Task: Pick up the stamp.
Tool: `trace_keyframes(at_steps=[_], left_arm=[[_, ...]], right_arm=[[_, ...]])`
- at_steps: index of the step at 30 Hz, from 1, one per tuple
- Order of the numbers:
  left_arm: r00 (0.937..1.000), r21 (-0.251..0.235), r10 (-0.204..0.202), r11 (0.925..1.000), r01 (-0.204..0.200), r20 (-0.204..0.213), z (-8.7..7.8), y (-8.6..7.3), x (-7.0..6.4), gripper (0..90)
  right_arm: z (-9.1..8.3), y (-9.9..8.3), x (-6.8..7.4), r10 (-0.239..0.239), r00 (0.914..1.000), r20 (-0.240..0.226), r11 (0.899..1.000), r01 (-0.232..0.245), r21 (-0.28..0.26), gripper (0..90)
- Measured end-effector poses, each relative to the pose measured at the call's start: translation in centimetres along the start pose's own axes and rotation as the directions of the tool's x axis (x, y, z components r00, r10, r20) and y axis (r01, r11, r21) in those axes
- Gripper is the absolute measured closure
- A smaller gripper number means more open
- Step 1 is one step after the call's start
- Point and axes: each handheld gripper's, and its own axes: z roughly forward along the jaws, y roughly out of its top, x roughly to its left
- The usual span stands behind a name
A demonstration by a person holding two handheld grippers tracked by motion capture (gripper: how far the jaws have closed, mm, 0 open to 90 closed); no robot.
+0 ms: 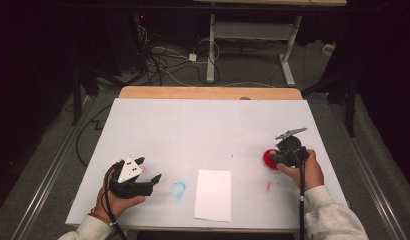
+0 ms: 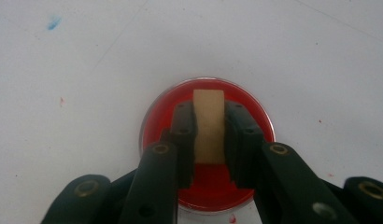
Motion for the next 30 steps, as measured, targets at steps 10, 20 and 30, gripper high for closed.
trace_keyframes(at_steps=[10, 20, 30], left_arm=[[0.9998, 0.001, -0.004, 1.0, 0.004, 0.021, 0.1, 0.0, -0.1, 20.9], [0.9994, -0.006, 0.015, 0.9999, -0.015, 0.03, 0.2, 0.1, -0.2, 20.3], [0.9997, -0.007, -0.004, 1.0, 0.005, 0.023, 0.3, 0.0, 0.3, 20.4]], right_arm=[[0.0, -0.1, -0.1, -0.025, 0.9996, -0.012, 1.0, 0.025, -0.008, 76.0], [-1.5, -0.3, -0.6, -0.032, 0.9993, -0.018, 0.998, 0.031, -0.063, 76.0], [-3.0, -0.1, -0.8, -0.05, 0.9984, -0.025, 0.994, 0.047, -0.099, 76.0]])
